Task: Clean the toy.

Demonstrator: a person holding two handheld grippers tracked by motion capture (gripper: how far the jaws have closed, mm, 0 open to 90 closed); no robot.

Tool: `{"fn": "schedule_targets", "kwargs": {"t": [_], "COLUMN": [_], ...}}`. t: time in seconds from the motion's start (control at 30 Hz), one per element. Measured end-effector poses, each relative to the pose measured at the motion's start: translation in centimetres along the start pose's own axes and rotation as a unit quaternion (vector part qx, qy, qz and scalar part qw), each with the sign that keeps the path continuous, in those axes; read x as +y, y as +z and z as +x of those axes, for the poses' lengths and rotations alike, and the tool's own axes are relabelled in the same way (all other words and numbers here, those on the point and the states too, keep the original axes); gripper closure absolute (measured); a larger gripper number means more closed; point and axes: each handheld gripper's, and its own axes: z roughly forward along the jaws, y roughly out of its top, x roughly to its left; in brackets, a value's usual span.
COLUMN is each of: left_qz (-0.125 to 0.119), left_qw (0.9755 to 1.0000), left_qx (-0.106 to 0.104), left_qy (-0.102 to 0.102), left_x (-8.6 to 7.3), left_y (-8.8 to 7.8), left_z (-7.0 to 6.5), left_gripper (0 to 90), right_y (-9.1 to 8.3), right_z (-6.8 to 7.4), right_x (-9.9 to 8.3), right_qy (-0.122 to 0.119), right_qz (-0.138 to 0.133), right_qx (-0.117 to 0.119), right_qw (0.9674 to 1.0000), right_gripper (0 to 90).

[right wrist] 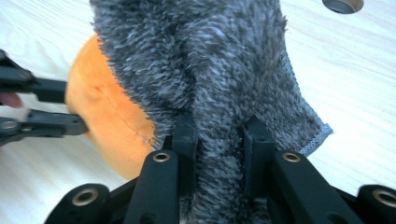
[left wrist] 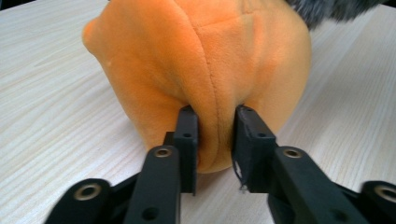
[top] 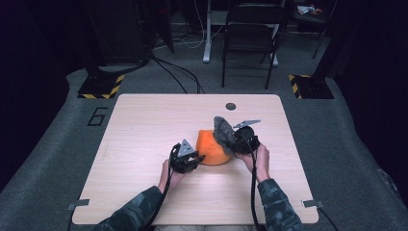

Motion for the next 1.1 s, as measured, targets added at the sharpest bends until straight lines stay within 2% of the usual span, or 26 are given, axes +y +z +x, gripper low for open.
{"fn": "schedule_targets", "kwargs": {"t": [0.07,0.1,0.13,0.17,0.27,0.4,0.5,0.63,0.67,0.77,0.9,0.93,1.0,1.1], "left_qz": [0.001,0.000,0.005,0.011,0.019,0.019,0.011,-0.005,-0.013,-0.019,-0.023,-0.019,-0.011,-0.010], "left_qw": [0.9999,0.9998,0.9997,0.9994,0.9981,0.9972,0.9969,0.9971,0.9965,0.9963,0.9971,0.9978,0.9989,0.9994], "left_qx": [0.012,0.018,0.022,0.027,0.043,0.059,0.066,0.064,0.069,0.068,0.058,0.052,0.037,0.032], "left_qy": [0.007,0.003,0.011,0.019,0.041,0.042,0.042,0.041,0.045,0.050,0.044,0.036,0.026,0.012], "left_x": [0.1,0.1,0.0,-0.1,-0.4,-0.6,-0.6,-0.8,-0.8,-0.7,0.1,0.4,0.9,1.1], "left_y": [-0.1,-0.1,-0.2,-0.2,0.2,0.8,1.1,1.3,1.3,1.2,0.8,0.6,0.3,-0.1], "left_z": [-0.2,-0.5,-0.7,-1.0,-1.5,-1.7,-1.8,-1.7,-1.7,-1.8,-1.7,-1.7,-1.5,-1.4], "left_gripper": [56.4,51.1,47.0,43.1,38.3,36.7,42.0,60.3,64.0,72.2,78.2,78.6,79.7,80.2], "right_y": [0.0,0.0,0.0,0.1,0.2,0.3,0.3,0.4,0.4,0.3,-0.6,-0.9,-1.8,-2.8], "right_z": [0.1,0.1,0.1,-0.1,-0.3,-0.4,-0.4,-0.7,-0.8,-0.8,-1.1,-1.3,-1.4,-1.1], "right_x": [0.0,0.0,-0.1,-0.2,-0.2,-0.3,-0.4,-0.4,-0.4,-0.4,-0.2,-0.1,0.3,0.9], "right_qy": [-0.005,-0.007,0.000,-0.006,0.002,0.001,-0.003,0.002,0.001,0.005,0.009,0.013,0.026,0.017], "right_qz": [0.002,0.002,0.001,-0.002,0.001,-0.001,-0.001,-0.003,-0.002,-0.005,-0.015,-0.017,-0.024,-0.040], "right_qx": [-0.012,-0.013,-0.013,-0.012,-0.015,-0.011,-0.012,-0.010,-0.011,-0.016,-0.024,-0.022,-0.013,0.007], "right_qw": [0.9999,0.9999,0.9999,0.9999,0.9999,0.9999,0.9999,0.9999,0.9999,0.9998,0.9996,0.9995,0.9993,0.9990], "right_gripper": [71.1,71.1,71.0,70.9,70.7,70.7,70.7,70.7,70.7,70.7,71.1,71.1,71.2,71.2]}}
